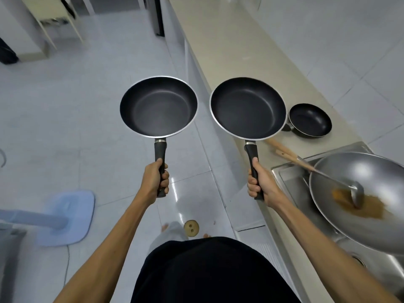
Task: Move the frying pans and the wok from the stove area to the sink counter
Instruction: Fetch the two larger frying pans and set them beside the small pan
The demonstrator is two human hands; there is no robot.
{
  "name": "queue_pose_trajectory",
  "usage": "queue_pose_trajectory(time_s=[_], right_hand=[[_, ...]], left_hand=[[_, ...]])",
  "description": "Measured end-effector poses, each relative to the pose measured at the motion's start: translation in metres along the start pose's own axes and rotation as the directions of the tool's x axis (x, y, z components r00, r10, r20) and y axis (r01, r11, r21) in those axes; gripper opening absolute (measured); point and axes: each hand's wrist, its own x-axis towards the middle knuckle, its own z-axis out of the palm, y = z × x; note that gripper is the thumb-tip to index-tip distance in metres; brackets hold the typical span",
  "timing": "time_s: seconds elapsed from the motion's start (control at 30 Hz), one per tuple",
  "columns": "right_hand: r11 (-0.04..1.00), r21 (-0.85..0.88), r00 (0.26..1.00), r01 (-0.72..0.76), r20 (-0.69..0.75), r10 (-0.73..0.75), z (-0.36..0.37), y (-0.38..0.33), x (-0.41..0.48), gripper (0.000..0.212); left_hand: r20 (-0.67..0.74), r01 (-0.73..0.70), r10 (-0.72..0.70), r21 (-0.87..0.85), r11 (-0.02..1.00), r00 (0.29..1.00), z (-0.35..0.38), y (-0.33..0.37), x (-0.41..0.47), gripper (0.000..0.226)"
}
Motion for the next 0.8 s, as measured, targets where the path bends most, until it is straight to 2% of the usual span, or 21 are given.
queue_pose_trajectory(time_s=[0.13, 0.2, 0.3, 0.67, 0.8], right_hand=[[1.0, 0.029, 0.999, 0.009, -0.042, -0.008, 0.018, -0.024, 0.04, 0.051], [0.998, 0.051, 0.997, 0.022, -0.078, -0.018, 0.044, -0.045, 0.09, 0.051], [0.999, 0.036, 0.994, 0.04, -0.099, -0.036, 0.057, -0.06, 0.104, 0.052], [0.955, 0.292, 0.95, 0.054, -0.31, 0.041, 0.167, -0.126, 0.224, 0.053], [0.93, 0.357, 0.926, 0.089, -0.373, 0.054, 0.172, -0.14, 0.248, 0.053]], left_hand=[[0.019, -0.018, 0.018, -0.003, 1.0, 1.0, 0.009, 0.04, 0.054, 0.031], [0.084, -0.022, 0.017, 0.05, 0.999, 0.996, 0.008, 0.081, 0.118, 0.032], [0.113, 0.0, -0.006, 0.05, 0.999, 0.994, 0.008, 0.099, 0.139, 0.032], [0.314, -0.024, -0.098, 0.362, 0.932, 0.944, 0.001, 0.274, 0.339, 0.032], [0.392, -0.004, -0.149, 0.363, 0.932, 0.908, 0.024, 0.3, 0.388, 0.033]])
